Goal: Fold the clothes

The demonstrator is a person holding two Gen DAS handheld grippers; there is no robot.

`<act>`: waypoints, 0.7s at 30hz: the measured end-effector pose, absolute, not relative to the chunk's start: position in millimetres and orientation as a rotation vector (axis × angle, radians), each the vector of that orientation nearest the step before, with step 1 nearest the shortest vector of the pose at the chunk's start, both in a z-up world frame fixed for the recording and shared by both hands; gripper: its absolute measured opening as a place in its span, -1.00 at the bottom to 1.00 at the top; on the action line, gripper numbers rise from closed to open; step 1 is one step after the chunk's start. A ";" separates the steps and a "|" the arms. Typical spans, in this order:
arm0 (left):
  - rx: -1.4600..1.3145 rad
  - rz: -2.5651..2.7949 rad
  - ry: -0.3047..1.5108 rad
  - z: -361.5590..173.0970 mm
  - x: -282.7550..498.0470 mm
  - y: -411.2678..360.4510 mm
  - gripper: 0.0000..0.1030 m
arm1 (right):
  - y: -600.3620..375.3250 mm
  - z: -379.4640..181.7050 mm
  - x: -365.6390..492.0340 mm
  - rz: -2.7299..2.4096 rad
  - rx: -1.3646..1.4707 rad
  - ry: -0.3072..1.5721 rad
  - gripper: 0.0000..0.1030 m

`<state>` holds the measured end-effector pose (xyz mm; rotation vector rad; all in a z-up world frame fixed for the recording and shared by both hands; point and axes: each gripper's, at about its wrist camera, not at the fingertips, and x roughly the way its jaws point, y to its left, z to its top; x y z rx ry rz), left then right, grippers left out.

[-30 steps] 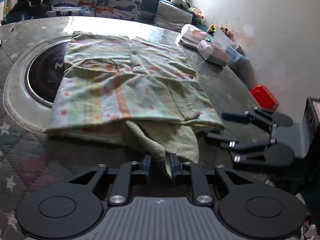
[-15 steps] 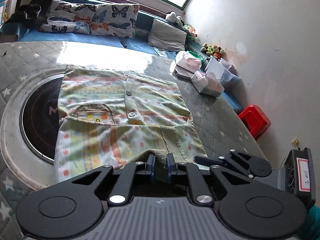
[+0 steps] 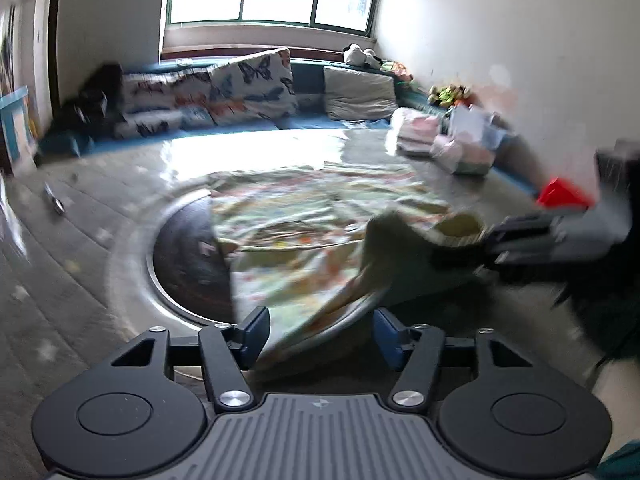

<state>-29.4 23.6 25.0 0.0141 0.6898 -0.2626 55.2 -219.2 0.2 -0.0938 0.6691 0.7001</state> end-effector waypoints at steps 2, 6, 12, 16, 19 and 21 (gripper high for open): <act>0.089 -0.262 0.665 19.5 -29.5 19.0 0.19 | -218.3 0.5 55.9 0.697 -0.092 0.670 -0.67; 0.255 -0.292 0.627 3.2 -25.9 4.5 0.18 | -216.4 1.1 57.2 0.692 -0.089 0.672 -0.67; 0.391 -0.310 0.603 -14.8 -20.3 -1.0 -0.62 | -220.2 -0.2 53.2 0.688 -0.062 0.665 -0.73; 0.360 -0.312 0.580 -7.4 -23.6 5.3 -0.83 | -223.6 2.0 44.9 0.687 -0.043 0.643 -0.81; 0.343 -0.327 0.558 3.1 -33.7 5.9 -0.87 | -231.4 10.7 33.9 0.701 -0.021 0.619 -0.83; 0.331 -0.341 0.551 10.4 -42.0 5.4 -0.87 | -237.0 16.6 26.5 0.712 -0.014 0.610 -0.84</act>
